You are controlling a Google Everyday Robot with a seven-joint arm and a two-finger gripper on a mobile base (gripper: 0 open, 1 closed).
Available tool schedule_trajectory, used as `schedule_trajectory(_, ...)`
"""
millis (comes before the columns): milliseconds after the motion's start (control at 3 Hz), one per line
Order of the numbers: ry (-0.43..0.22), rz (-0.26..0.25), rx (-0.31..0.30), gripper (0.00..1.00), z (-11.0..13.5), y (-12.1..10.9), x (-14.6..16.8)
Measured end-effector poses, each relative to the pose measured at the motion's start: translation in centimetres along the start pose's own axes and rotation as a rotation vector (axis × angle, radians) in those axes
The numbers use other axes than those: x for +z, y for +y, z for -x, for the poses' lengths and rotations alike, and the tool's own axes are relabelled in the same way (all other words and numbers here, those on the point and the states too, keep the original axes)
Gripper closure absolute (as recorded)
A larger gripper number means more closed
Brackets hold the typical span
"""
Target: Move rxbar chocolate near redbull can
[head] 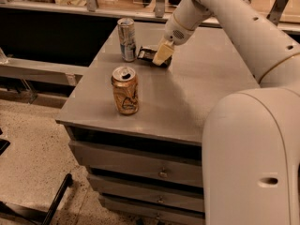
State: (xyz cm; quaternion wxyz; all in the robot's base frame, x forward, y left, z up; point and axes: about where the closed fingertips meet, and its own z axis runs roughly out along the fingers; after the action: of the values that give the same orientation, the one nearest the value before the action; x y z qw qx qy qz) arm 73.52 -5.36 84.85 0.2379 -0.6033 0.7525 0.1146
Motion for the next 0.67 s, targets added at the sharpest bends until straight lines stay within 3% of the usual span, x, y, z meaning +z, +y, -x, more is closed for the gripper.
schedule_trajectory(333, -0.001, 0.004, -0.001, 0.13, 0.04, 0.03, 0.34)
schedule_trajectory(667, -0.022, 0.007, -0.014, 0.00, 0.35, 0.17, -0.46)
